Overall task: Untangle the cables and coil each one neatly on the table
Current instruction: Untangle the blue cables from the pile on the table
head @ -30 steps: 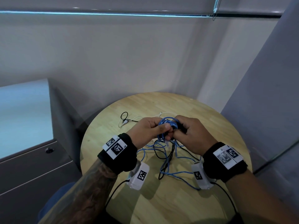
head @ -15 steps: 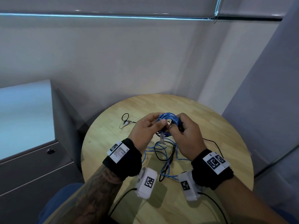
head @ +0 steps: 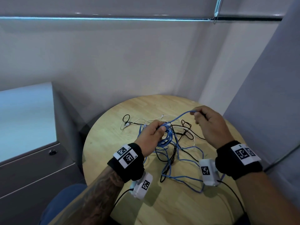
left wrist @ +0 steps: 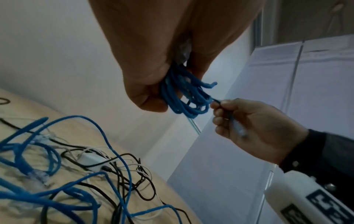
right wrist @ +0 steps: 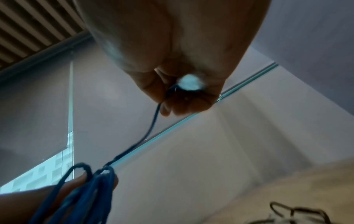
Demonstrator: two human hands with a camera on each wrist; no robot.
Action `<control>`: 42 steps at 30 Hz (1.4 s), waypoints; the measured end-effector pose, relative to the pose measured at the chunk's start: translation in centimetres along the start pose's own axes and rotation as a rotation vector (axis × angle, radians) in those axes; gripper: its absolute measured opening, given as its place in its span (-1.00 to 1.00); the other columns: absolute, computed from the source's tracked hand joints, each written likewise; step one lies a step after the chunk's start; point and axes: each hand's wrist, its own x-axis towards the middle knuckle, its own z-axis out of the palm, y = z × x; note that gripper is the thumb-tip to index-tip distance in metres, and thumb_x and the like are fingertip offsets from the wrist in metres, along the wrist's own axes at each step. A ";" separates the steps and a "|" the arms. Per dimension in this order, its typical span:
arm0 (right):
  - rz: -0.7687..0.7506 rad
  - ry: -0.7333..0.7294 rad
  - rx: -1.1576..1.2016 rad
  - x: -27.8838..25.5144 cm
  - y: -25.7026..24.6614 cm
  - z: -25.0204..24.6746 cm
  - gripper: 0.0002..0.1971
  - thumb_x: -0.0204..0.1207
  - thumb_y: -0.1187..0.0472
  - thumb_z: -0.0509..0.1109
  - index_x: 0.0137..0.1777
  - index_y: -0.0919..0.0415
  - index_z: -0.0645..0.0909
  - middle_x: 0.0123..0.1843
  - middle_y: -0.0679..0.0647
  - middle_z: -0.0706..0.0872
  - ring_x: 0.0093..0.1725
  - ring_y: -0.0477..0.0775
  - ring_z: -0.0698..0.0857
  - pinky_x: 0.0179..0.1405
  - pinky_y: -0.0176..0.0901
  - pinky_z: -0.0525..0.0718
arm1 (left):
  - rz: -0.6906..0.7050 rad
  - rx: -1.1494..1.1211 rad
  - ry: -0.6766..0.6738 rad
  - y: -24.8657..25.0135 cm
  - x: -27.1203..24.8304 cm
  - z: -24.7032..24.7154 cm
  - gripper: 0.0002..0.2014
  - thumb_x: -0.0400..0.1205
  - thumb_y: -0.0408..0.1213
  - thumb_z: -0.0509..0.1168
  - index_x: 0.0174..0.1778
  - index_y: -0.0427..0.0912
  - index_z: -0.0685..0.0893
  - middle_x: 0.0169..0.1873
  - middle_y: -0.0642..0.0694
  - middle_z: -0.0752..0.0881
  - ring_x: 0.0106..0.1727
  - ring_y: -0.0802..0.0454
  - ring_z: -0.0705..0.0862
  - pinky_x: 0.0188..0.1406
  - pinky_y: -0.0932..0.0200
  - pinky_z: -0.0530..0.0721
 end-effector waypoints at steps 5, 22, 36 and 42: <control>0.136 -0.193 -0.016 -1.4 1.3 2.8 -0.85 0.63 0.21 0.45 0.11 0.05 0.82 -0.02 -0.07 0.79 -0.10 -0.05 0.72 -0.12 -0.21 0.62 | 0.029 -0.091 0.036 0.4 -0.4 1.1 -0.84 0.79 -0.36 0.06 0.10 -0.30 0.54 -0.37 -0.05 0.40 -0.35 0.10 0.35 -0.35 0.37 0.40; 0.715 -0.214 0.934 -2.1 -0.3 5.8 -0.80 0.67 0.26 0.36 0.25 0.17 0.67 -0.13 0.03 0.79 -0.28 -0.10 0.76 -0.44 -0.30 0.59 | -0.095 -0.673 0.021 -0.1 0.2 0.3 -0.82 0.73 -0.25 0.20 0.12 -0.27 0.60 -0.03 -0.31 0.43 -0.13 -0.18 0.34 -0.16 0.09 0.39; 0.546 -0.119 0.861 -2.1 -1.9 6.4 -0.82 0.65 0.28 0.37 0.15 0.28 0.75 0.03 0.21 0.84 -0.06 0.10 0.80 -0.02 -0.09 0.76 | -0.054 -0.553 0.014 0.0 0.2 0.5 -0.83 0.78 -0.36 0.07 0.01 -0.20 0.58 -0.30 -0.12 0.52 -0.37 0.10 0.41 -0.32 0.21 0.39; 0.499 -0.197 0.735 -2.6 -1.7 6.5 -0.73 0.69 0.19 0.35 0.31 0.26 0.70 0.18 0.24 0.82 0.14 0.11 0.77 0.03 -0.14 0.68 | -0.036 -0.530 0.036 -0.4 0.6 0.1 -0.85 0.78 -0.32 0.11 0.06 -0.24 0.58 -0.17 -0.11 0.72 -0.19 0.04 0.65 -0.16 0.23 0.63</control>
